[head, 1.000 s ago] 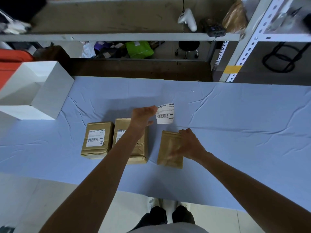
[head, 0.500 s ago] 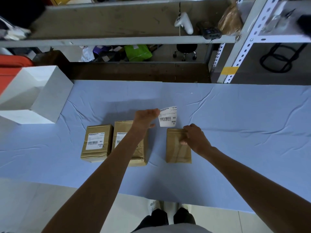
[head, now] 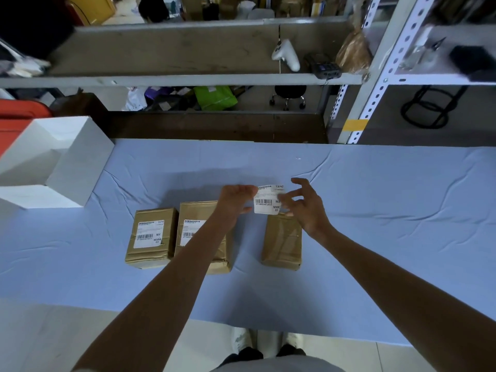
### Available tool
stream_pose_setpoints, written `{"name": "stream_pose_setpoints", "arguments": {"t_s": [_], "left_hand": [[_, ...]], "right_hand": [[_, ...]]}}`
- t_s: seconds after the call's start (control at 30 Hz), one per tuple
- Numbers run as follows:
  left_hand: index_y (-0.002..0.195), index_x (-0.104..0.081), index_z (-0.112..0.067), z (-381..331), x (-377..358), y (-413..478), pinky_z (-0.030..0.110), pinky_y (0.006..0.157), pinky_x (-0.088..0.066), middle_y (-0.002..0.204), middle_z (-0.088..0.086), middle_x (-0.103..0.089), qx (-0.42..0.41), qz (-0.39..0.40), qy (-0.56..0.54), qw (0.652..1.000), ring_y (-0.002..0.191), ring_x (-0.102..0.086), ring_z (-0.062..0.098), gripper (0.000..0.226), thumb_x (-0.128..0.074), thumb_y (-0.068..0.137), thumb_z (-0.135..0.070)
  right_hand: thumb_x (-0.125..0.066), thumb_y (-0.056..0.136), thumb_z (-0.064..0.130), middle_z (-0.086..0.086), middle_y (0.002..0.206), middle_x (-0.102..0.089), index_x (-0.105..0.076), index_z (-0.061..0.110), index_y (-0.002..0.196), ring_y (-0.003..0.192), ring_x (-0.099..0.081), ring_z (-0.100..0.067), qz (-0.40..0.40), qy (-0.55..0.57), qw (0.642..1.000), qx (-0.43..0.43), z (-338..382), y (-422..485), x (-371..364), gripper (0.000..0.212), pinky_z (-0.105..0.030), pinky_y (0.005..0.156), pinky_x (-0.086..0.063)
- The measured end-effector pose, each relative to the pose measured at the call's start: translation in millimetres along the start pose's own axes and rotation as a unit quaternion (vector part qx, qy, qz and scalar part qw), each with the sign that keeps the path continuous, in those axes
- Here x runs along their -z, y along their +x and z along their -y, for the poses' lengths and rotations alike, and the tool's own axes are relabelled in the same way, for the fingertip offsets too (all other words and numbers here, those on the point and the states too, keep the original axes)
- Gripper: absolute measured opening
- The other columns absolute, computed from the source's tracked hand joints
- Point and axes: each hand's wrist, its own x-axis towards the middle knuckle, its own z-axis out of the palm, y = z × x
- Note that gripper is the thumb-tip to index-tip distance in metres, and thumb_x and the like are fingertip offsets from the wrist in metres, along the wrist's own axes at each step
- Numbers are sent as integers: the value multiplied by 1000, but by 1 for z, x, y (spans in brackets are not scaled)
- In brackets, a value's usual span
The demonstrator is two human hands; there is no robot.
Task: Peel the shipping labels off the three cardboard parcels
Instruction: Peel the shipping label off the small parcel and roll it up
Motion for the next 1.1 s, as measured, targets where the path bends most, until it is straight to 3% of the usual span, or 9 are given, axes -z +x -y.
{"name": "stream_pose_setpoints", "arguments": {"t_s": [0.1,0.2,0.3,0.43,0.6,0.67,0.8,0.93,1.1], "left_hand": [[79,-62,-10,0,-3,3,26,61,-60,91,10,-67,-1,-5,-11,1000,83,-65,21,12,-61,91,-9],[80,-60,-7,-1,-5,5,22,51,-58,86,6,-67,2,0,-19,1000,74,-67,17,12,-59,92,-7],[79,-60,-5,-2,-6,8,22,52,-58,85,8,-67,0,5,-29,1000,72,-67,17,13,-58,92,-3],[75,-63,-5,-1,-10,11,16,55,-55,80,10,-65,-17,-5,-44,999,70,-66,16,14,-61,88,2],[82,-68,-2,0,-13,12,22,76,-58,85,10,-67,-47,15,-91,995,83,-65,19,6,-66,83,5],[88,-71,-2,1,-14,8,25,84,-54,92,9,-68,-81,30,-26,996,87,-64,19,8,-70,80,1],[101,-69,7,4,-15,8,16,70,-50,93,12,-69,-115,15,77,990,79,-63,16,23,-72,79,1],[94,-72,1,6,-19,10,18,57,-46,66,2,-66,-85,-26,146,985,56,-57,9,21,-74,80,-14],[90,-71,-1,6,-25,5,28,74,-53,90,17,-73,-130,-38,169,976,74,-66,17,17,-74,80,-14]], "right_hand": [[-75,79,5,2,104,-59,-31,28,137,79,-66,-17,1,-70,996,62,5,-1,-4,77,-14,64,-56],[-70,81,-1,-7,109,-65,-54,25,113,77,-65,-18,-27,-70,994,81,7,-2,0,44,-15,60,-56],[-68,78,-6,-11,102,-70,-69,16,95,78,-66,-14,-50,-59,995,68,7,0,5,27,-21,60,-58],[-77,72,1,0,89,-75,-76,11,94,73,-68,-4,-54,-103,991,63,10,3,9,24,-13,61,-55],[-86,62,2,-2,80,-73,-76,8,92,68,-69,-5,-18,-104,994,41,12,2,12,32,-14,64,-54],[-81,70,2,-6,76,-72,-77,5,87,67,-69,-16,-40,-117,990,74,13,0,12,18,-25,67,-57],[-72,81,5,-8,71,-70,-73,6,79,64,-69,-24,-27,-104,991,82,13,-3,11,2,-37,67,-56],[-67,88,7,-13,90,-70,-63,7,84,74,-73,-23,-49,-89,993,62,14,0,9,5,-25,68,-58],[-69,83,1,-8,82,-71,-64,11,105,69,-72,-17,-83,-104,985,108,14,-4,6,25,-21,68,-59]]}}
